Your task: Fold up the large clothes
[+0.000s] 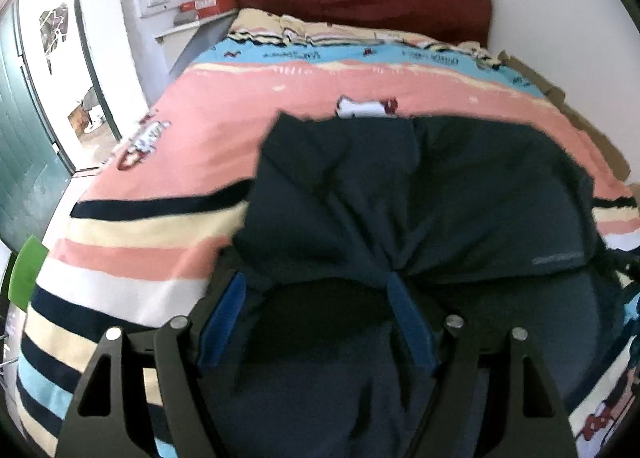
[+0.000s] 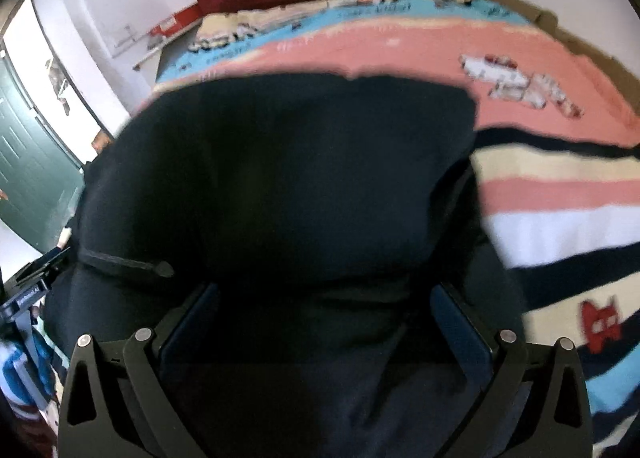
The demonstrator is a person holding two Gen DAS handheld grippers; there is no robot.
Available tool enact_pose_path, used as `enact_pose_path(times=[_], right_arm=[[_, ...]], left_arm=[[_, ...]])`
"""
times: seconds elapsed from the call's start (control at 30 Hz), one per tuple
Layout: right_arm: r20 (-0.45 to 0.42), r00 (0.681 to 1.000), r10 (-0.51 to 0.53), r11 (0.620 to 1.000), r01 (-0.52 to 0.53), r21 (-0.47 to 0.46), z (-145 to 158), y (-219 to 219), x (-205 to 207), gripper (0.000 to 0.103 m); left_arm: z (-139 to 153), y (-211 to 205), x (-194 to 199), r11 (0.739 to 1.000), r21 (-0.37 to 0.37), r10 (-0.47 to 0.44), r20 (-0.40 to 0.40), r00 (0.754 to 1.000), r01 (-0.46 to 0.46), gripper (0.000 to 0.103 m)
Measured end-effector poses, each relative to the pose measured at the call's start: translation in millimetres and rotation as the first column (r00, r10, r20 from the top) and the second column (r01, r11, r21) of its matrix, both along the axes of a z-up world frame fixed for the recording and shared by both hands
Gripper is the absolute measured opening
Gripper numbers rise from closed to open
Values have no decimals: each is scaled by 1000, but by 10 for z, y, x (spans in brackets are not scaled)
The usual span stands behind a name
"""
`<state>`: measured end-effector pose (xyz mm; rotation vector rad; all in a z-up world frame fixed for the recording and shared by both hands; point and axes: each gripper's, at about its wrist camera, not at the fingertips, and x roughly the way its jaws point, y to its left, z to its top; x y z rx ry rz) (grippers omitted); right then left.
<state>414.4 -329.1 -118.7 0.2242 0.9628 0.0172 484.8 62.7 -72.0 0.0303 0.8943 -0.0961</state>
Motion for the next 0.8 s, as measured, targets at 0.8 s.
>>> enact_pose_path(times=[0.8], right_arm=[[-81, 990, -111, 987, 120, 111, 86, -926, -166, 102]], left_arm=[[-148, 689, 86, 992, -119, 5, -202, 979, -30, 73]])
